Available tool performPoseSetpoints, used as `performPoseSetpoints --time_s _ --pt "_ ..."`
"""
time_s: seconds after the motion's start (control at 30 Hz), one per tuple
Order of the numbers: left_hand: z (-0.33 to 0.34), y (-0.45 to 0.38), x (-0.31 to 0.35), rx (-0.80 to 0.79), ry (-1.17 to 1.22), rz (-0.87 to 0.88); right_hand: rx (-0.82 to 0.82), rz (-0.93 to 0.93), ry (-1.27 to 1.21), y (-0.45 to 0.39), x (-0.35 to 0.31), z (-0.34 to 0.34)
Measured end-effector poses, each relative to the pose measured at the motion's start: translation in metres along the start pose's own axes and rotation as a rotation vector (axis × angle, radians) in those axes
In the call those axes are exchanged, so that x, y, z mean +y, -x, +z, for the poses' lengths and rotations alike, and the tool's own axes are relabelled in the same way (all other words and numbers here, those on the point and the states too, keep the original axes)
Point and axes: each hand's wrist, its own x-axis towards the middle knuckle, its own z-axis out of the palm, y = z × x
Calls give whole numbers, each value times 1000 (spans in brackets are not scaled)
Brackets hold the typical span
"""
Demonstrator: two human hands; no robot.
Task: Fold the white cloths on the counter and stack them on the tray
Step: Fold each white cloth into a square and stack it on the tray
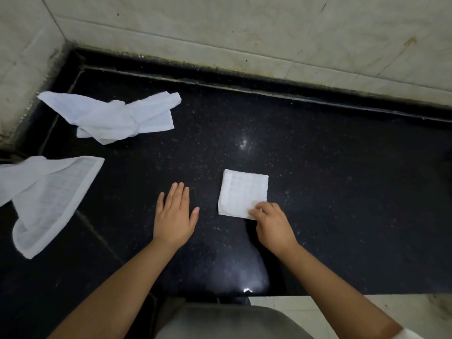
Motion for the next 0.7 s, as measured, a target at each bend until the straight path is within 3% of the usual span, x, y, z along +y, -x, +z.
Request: performPoseSetpoints --time_s 0.13,0.27,0.37,0.57,0.7 --pt "0 0 4 58 -2 -42 -123 -63 -34 -10 6 -6" --pt "6 6 43 221 -37 319 -52 -42 -157 -4 15 -13" --pt "19 15 85 289 79 504 0 -6 -244 20 23 -22" --pt "25 24 149 245 172 843 171 23 -233 104 81 -39" --pt "8 37 229 228 125 1034 242 62 -206 168 139 -52"
